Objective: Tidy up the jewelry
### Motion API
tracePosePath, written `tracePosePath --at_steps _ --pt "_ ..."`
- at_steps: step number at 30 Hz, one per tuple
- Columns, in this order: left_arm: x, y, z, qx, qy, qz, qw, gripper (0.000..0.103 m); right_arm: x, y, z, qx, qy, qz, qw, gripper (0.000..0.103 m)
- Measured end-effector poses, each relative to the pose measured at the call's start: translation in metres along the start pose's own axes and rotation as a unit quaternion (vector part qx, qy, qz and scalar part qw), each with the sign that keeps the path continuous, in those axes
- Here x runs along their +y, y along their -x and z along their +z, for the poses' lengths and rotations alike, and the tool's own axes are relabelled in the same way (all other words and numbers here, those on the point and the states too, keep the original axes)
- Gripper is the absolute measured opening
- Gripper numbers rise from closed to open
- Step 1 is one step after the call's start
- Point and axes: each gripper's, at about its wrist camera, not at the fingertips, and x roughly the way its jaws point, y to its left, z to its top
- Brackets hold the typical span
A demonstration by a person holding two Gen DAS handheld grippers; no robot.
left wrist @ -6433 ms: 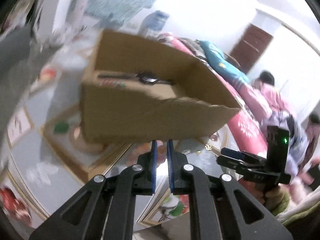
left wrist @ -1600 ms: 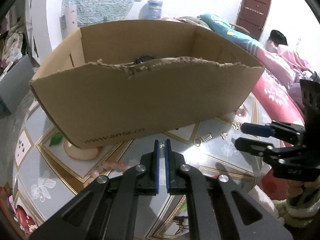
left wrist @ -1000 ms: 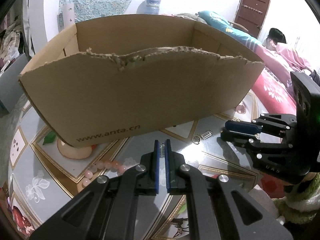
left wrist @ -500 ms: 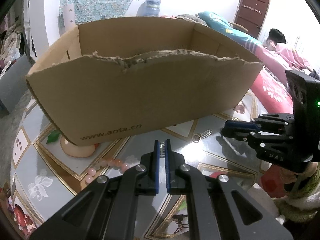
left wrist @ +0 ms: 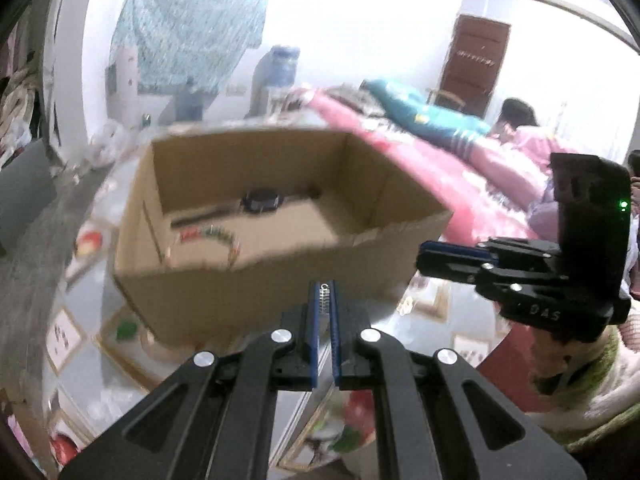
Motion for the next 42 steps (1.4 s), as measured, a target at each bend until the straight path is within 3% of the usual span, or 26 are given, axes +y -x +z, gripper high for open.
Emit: tracePosePath --at_steps 6,14,21,23,27,35,42 --pt "0.003 -0.021 0.043 -0.011 -0.009 0.005 0.9999 0.004 -0.014 -0.014 0.038 -0.013 -0.018 -0.002 1.000 0.009" --pt "0.027 -0.088 0.082 0.033 0.015 0.050 0.9981 0.004 -0.044 -0.078 0.068 0.056 -0.065 -0.048 0.995 0.009" --pt "0.042 -0.131 0.092 0.070 0.028 0.079 0.9940 0.005 -0.053 -0.105 0.076 0.087 -0.064 -0.099 0.989 0.011" --pt "0.042 -0.134 0.092 0.071 0.032 0.078 0.9939 0.005 -0.053 -0.104 0.075 0.089 -0.064 -0.104 0.989 0.011" --pt "0.044 -0.132 0.093 0.062 0.047 0.075 0.9942 0.016 -0.053 -0.102 0.073 0.086 -0.061 -0.106 0.989 0.019" --pt "0.045 -0.119 0.091 0.046 0.054 0.071 0.9949 0.019 -0.054 -0.087 0.075 0.058 -0.065 -0.089 0.992 0.021" --pt "0.037 -0.074 0.077 -0.010 0.045 0.052 0.9975 0.022 -0.047 -0.052 0.070 0.013 -0.063 -0.043 0.997 0.024"
